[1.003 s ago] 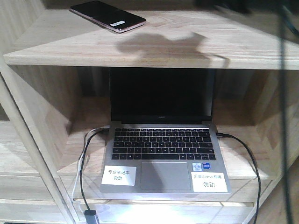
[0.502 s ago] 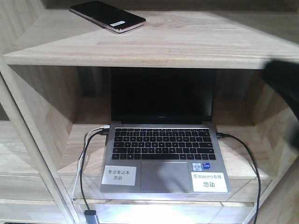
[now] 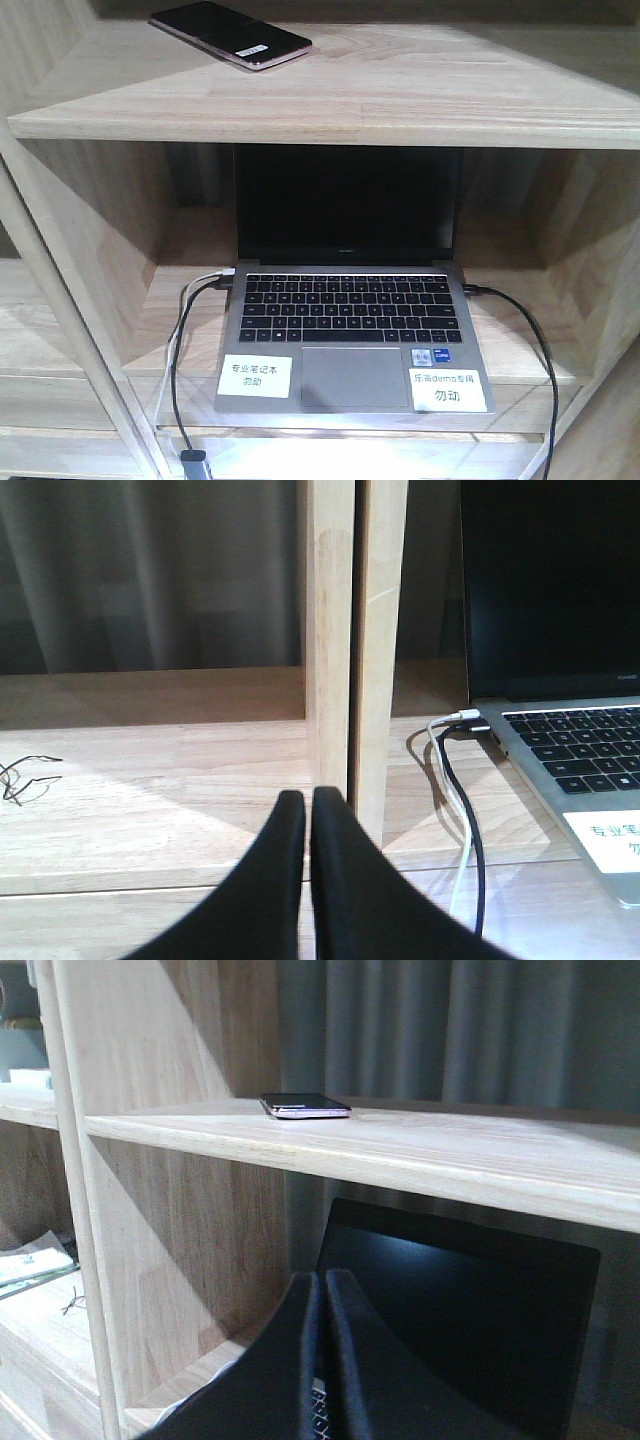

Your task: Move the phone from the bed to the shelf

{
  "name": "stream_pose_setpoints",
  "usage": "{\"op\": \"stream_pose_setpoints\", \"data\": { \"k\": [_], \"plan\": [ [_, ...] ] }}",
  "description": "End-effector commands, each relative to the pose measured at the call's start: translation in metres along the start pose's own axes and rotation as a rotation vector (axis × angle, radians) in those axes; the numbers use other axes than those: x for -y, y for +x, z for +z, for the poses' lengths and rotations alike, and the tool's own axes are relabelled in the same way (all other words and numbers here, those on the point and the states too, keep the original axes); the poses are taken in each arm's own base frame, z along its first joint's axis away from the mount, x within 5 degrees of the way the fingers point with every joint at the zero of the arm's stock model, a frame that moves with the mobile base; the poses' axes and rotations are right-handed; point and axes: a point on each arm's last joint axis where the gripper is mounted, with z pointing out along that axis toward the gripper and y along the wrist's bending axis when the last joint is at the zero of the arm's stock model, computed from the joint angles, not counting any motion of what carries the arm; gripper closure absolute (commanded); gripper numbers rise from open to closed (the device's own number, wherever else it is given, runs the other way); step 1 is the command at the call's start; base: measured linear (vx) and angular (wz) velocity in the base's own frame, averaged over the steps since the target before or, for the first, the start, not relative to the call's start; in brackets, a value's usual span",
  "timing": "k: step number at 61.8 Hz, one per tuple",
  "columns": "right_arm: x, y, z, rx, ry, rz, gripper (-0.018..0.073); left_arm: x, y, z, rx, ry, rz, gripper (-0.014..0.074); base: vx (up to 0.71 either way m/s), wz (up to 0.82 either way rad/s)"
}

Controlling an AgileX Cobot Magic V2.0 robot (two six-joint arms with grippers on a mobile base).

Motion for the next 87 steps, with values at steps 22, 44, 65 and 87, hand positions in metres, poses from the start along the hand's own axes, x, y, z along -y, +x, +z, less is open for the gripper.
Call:
{"op": "stream_pose_setpoints", "data": {
  "k": [22, 44, 65, 87],
  "plan": [
    [0.003, -0.011, -0.002, 0.072, 0.04, 0.006, 0.0564, -0.001, -0.006, 0.0, 0.076, -0.004, -0.012, 0.0596, 0.0, 0.0],
    [0.003, -0.011, -0.002, 0.072, 0.04, 0.006, 0.0564, -0.001, -0.006, 0.0, 0.076, -0.004, -0.012, 0.0596, 0.0, 0.0],
    [0.007, -0.012, -0.002, 0.076, 0.09, -0.024, 0.0564, -0.001, -0.006, 0.0, 0.076, -0.004, -0.012, 0.0596, 0.0, 0.0],
    [0.021, 0.012, 0.002, -0.02, 0.251, 0.005, 0.0564, -0.001, -0.006, 0.0, 0.076, -0.004, -0.012, 0.0596, 0.0, 0.0]
  ]
}}
